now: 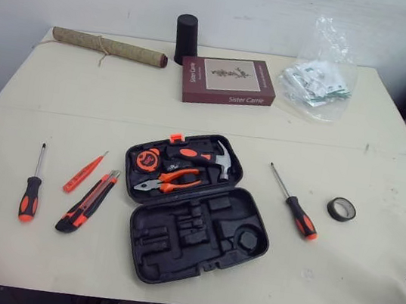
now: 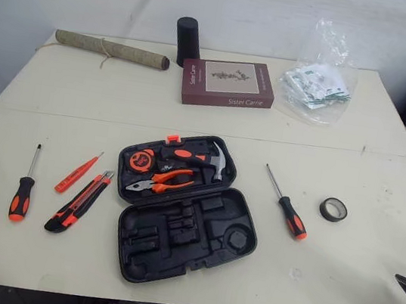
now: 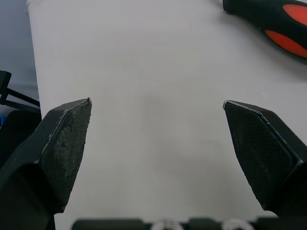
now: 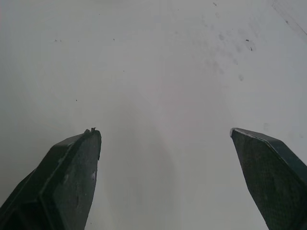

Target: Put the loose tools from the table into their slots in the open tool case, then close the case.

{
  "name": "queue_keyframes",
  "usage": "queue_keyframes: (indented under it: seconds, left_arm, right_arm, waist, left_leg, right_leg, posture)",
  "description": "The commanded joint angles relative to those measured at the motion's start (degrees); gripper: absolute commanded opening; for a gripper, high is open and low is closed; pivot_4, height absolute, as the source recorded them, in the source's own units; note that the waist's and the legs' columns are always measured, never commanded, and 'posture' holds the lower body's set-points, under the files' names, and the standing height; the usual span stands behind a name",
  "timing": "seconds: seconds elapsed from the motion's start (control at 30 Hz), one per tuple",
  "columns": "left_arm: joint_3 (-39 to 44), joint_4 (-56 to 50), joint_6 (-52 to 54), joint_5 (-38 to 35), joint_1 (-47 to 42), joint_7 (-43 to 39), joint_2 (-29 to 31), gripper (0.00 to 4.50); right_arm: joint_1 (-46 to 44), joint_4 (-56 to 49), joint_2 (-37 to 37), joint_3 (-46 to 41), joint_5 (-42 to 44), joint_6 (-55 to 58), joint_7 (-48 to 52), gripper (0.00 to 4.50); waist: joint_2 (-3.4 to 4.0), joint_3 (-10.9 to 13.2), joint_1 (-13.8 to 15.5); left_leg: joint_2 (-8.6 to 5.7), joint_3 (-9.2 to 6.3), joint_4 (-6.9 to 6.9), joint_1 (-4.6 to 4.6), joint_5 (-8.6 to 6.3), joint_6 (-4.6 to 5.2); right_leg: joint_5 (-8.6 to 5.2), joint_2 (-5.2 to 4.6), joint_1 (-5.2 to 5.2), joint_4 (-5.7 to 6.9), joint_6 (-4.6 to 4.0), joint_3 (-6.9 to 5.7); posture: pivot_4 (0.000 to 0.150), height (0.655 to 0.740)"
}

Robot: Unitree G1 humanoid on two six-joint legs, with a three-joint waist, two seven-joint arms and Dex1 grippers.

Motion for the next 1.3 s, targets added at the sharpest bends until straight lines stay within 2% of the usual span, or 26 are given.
queue_keyframes:
  seconds: [0.03,0.17,0.37,0.5,0.57,0.6,0.67,0.73,0.93,0.97,1.13,1.3]
  left_arm:
    - [1.6,-3.9,2.9,-2.1,0.9,-0.1,0.1,4.48]
    - [1.9,-13.9,12.8,-7.9,0.9,-3.0,0.4,4.48]
    - [-0.8,-29.7,24.1,-13.6,0.7,-7.8,1.4,4.48]
    - [-6.1,-38.2,27.0,-13.0,-0.7,-10.0,2.1,4.48]
    - [-10.3,-42.4,27.4,-12.2,-2.2,-9.5,1.1,4.48]
    - [-11.7,-43.7,27.5,-11.8,-2.6,-9.4,0.8,4.23]
    - [-17.7,-47.3,28.2,-9.8,-2.5,-8.8,-0.8,3.67]
    - [-21.6,-49.1,28.3,-8.3,-2.3,-8.5,-1.7,2.92]
    - [-30.3,-46.6,27.8,0.4,-7.5,-1.1,-5.5,0.24]
    - [-31.1,-46.3,27.8,1.3,-8.0,-0.5,-5.8,0.06]
    - [-35.7,-47.8,31.1,2.0,-11.1,1.6,-8.1,0.06]
    - [-38.2,-46.7,32.7,4.5,-14.6,4.9,-9.6,0.06]
  right_arm:
    - [-1.3,0.0,0.2,-0.2,1.5,0.5,-0.2,4.5]
    - [-4.8,-3.2,0.6,1.4,3.8,4.7,1.4,4.5]
    - [-1.9,-27.5,0.0,4.5,14.1,23.6,9.3,4.5]
    - [-5.3,-39.7,-0.1,10.9,15.0,29.0,9.8,4.5]
    - [-10.8,-43.0,0.7,16.8,12.9,30.1,8.8,4.5]
    - [-13.0,-43.9,1.0,18.7,12.3,31.0,8.3,4.5]
    - [-18.8,-45.2,2.2,25.1,9.8,32.4,7.9,3.98]
    - [-22.5,-45.4,3.2,28.9,7.9,32.8,7.8,3.3]
    - [-33.4,-39.1,9.0,37.7,-2.5,30.6,1.8,0.35]
    - [-34.6,-37.8,9.8,38.6,-3.8,29.8,1.1,0.09]
    - [-40.3,-30.3,14.1,42.3,-10.5,26.2,-3.4,0.09]
    - [-42.3,-26.4,16.8,44.2,-13.4,24.2,-4.8,0.09]
  waist:
    - [0.0,0.0,0.0]
    - [-0.02,0.0,-0.1]
    - [0.05,0.0,0.2]
    - [0.04,0.0,0.1]
    - [0.06,0.0,0.1]
    - [0.06,0.0,0.1]
    - [0.05,0.0,0.2]
    - [0.05,0.0,0.3]
    - [-0.01,0.0,1.3]
    - [-0.01,0.0,1.3]
    - [-0.02,0.0,1.5]
    - [-0.02,0.0,1.4]
  left_leg:
    - [0.0,0.0,0.0,0.0,0.0,0.0]
    - [0.0,-0.02,0.06,0.0,0.0,0.0]
    - [0.02,-0.08,0.02,-0.08,0.1,-0.1]
    - [0.0,-0.07,0.09,-0.08,0.12,-0.05]
    - [0.0,-0.07,0.09,-0.07,0.12,-0.06]
    - [-0.01,-0.07,0.12,-0.09,0.12,-0.06]
    - [-0.01,-0.09,0.1,-0.16,0.14,-0.1]
    - [-0.03,-0.05,0.11,-0.17,0.15,-0.12]
    - [-0.01,-0.03,0.5,-0.3,0.19,-0.02]
    - [0.0,-0.05,0.55,-0.28,0.19,-0.01]
    - [-0.03,-0.06,0.69,-0.41,0.14,0.06]
    - [-0.01,-0.04,0.75,-0.4,0.15,0.06]
  right_leg:
    - [0.0,0.0,0.0,0.0,0.0,0.0]
    - [0.01,0.0,0.02,0.03,0.01,0.01]
    - [0.0,0.02,0.0,0.01,0.01,-0.02]
    - [0.03,0.03,0.03,0.04,0.06,0.01]
    - [0.03,0.04,0.04,0.03,0.06,0.01]
    - [0.03,0.04,0.02,0.04,0.06,0.01]
    - [0.03,0.05,-0.03,0.02,0.06,-0.01]
    - [0.03,0.09,-0.03,-0.01,0.06,0.0]
    - [0.05,0.14,-0.06,0.1,0.1,-0.02]
    - [0.07,0.14,-0.01,0.12,0.12,-0.03]
    - [0.09,0.11,-0.04,0.15,0.16,-0.03]
    - [0.1,0.12,-0.03,0.2,0.18,-0.03]
  posture:
    - [0.15,0.74]
    - [0.15,0.74]
    - [0.15,0.74]
    - [0.15,0.74]
    - [0.15,0.74]
    - [0.15,0.74]
    - [0.15,0.74]
    - [0.15,0.74]
    - [0.15,0.74]
    - [0.15,0.74]
    - [0.15,0.74]
    - [0.15,0.74]
